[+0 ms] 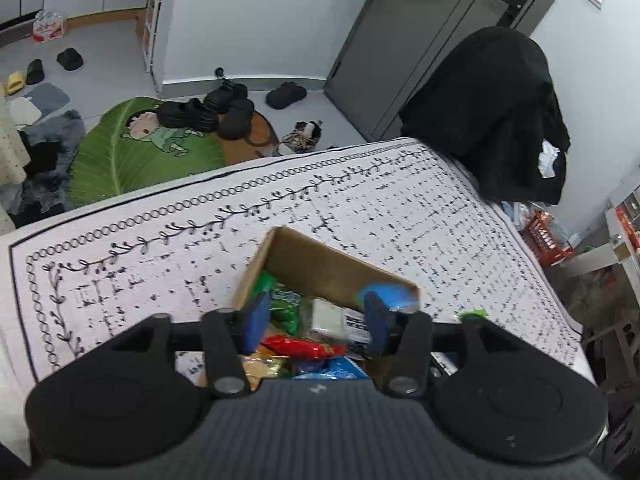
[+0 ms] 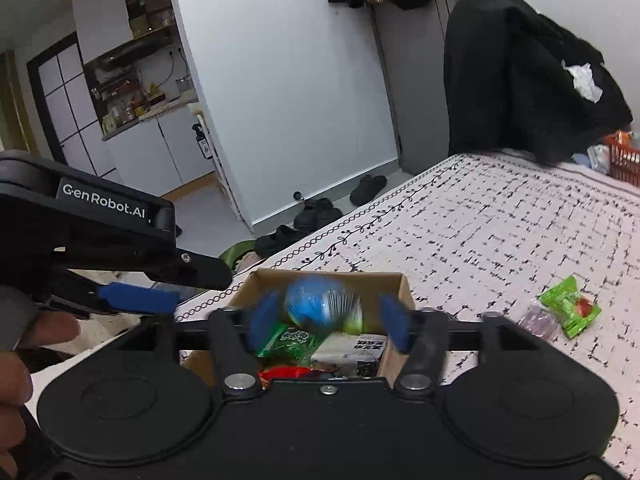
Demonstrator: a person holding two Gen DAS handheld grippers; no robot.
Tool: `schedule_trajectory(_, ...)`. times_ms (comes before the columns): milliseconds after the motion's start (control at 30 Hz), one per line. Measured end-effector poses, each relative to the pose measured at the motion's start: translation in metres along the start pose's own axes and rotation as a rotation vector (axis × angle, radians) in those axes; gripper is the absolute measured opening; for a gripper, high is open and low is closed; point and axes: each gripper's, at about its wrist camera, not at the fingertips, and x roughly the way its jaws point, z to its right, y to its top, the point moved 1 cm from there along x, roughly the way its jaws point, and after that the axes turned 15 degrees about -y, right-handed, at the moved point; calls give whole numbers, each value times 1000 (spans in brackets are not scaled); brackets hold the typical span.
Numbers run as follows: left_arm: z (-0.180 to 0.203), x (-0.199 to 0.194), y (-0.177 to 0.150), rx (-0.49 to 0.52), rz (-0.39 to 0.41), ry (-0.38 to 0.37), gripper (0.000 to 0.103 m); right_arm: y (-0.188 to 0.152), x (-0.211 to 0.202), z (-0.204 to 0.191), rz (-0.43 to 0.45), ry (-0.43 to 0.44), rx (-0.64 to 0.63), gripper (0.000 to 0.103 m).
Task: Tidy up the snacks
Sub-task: 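Carry the red bar and blue-green candy into the box and open both tools, then move both tools back toward the remaining green candy and clear pouch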
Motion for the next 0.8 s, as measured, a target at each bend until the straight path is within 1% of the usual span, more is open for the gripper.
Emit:
schedule_trajectory(33,-1,0,0,4,-2,26,62,1,0,2,-3,-5,6,64)
schedule_trajectory(67,-2,0,0,9,-4,59,64,1,0,6,-13,-11,22,64)
schedule_trajectory(100,-4,-1,0,11,-6,71,64,2,0,10,-21,-16,39,64)
schedule_trajectory(200,-4,-3,-1,9,-9,72,65,1,0,19,-43,-37,69,64)
schedule_trajectory(233,-3,-4,-2,19,-6,77,68,1,0,21,-45,-46,70,64)
schedule_trajectory(267,-2,-5,-2,29,-3,84,72,1,-1,23,-47,-54,71,64)
schedule_trajectory(300,0,-6,-3,39,0,89,74,1,-1,24,-49,-59,73,64)
schedule_trajectory(333,1,-6,-4,45,-1,90,79,1,-1,27,-51,-62,78,64)
schedule_trajectory(433,4,-6,-7,56,4,93,90,2,-3,33,-53,-81,86,69)
schedule_trajectory(467,6,-6,-8,64,6,91,92,2,-3,35,-54,-92,87,70)
schedule_trajectory(533,11,-5,-10,79,6,85,103,2,-3,43,-60,-109,93,72)
schedule_trajectory(667,21,1,-15,99,-5,55,103,5,-4,62,-74,-143,119,77)
schedule_trajectory(800,37,8,-22,135,-8,30,103,6,-5,85,-83,-172,149,78)
